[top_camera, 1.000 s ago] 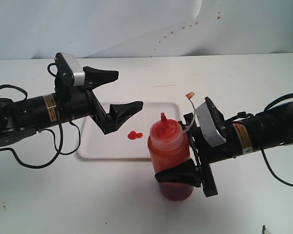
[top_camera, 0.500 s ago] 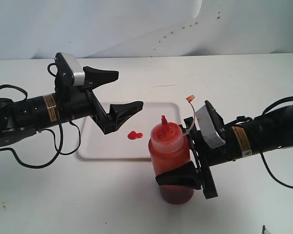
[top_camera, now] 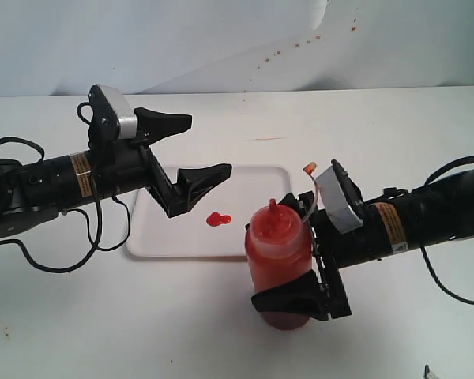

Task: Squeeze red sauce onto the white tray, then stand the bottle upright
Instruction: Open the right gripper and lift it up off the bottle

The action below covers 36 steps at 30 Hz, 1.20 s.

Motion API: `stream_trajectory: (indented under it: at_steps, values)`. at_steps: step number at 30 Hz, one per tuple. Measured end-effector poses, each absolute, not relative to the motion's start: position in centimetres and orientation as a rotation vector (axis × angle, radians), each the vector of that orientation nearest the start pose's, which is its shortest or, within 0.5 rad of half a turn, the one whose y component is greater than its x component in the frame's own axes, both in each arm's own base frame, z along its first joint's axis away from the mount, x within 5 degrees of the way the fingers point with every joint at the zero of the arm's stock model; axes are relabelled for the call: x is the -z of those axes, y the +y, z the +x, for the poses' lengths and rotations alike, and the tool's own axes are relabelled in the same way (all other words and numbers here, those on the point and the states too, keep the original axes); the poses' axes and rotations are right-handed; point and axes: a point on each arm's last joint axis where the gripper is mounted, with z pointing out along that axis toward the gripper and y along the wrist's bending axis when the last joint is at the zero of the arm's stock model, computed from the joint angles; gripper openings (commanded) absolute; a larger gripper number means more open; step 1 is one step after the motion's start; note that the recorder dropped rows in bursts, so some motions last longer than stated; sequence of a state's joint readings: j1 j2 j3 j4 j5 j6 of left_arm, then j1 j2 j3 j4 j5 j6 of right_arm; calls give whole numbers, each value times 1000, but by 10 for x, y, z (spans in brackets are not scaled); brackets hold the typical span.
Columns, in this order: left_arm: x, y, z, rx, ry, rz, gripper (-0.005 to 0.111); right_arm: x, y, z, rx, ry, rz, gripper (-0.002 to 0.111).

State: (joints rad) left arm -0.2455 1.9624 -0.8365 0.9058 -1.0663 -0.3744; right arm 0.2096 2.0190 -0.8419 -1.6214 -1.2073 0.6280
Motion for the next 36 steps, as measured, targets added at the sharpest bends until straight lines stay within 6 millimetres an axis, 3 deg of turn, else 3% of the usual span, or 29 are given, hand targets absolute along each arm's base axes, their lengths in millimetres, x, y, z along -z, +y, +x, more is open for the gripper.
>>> stream_trajectory:
  at_steps: [7, 16, 22, 36]
  values:
    - [-151, -147, 328, 719, 1528, 889, 104, -119, 146, 280, -1142, 1512, -1456, 105]
    - [-151, -147, 328, 720, 1530, 887, 104, -157, 143, 270, -1103, 1471, -1556, 105]
    - [-151, -147, 328, 720, 1530, 887, 104, -188, 140, 267, -956, 1449, -1567, 105]
    - [-151, -147, 328, 722, 1531, 886, 104, -226, 136, 260, -769, 1381, -1573, 105]
